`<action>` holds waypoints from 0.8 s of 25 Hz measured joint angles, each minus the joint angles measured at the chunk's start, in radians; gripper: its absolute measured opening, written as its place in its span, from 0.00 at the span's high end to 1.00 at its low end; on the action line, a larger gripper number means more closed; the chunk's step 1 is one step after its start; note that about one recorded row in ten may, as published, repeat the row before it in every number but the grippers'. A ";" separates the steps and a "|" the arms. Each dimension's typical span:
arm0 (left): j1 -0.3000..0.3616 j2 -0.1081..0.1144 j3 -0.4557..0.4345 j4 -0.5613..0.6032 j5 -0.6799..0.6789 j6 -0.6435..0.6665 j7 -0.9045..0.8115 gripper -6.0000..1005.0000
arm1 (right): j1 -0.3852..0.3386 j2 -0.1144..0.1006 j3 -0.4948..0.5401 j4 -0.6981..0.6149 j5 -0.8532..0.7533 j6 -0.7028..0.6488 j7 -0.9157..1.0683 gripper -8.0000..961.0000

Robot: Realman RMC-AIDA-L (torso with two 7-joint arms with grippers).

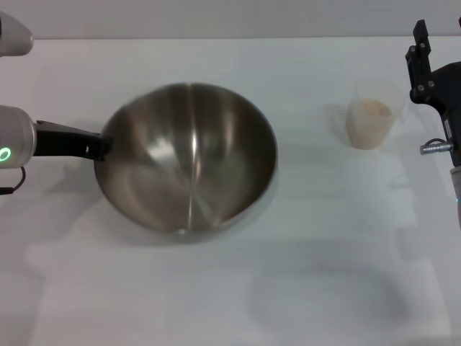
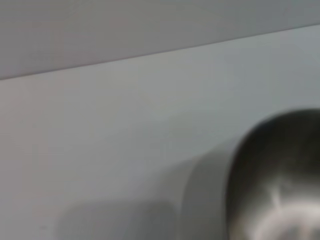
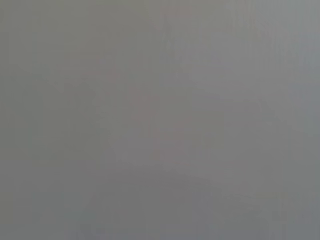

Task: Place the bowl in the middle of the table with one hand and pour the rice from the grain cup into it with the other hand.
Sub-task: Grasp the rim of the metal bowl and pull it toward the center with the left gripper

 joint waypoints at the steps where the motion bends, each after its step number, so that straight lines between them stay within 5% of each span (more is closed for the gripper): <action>1: -0.003 0.000 0.000 0.003 0.000 -0.004 -0.001 0.79 | -0.001 0.000 0.000 -0.001 -0.005 -0.003 0.000 0.44; 13: -0.020 0.001 0.014 0.008 0.003 -0.014 0.003 0.94 | -0.002 0.002 0.001 -0.012 -0.014 0.001 0.007 0.44; 20: -0.049 0.001 0.029 0.005 0.026 -0.025 0.003 0.95 | 0.002 0.002 0.002 -0.013 -0.014 0.002 0.008 0.44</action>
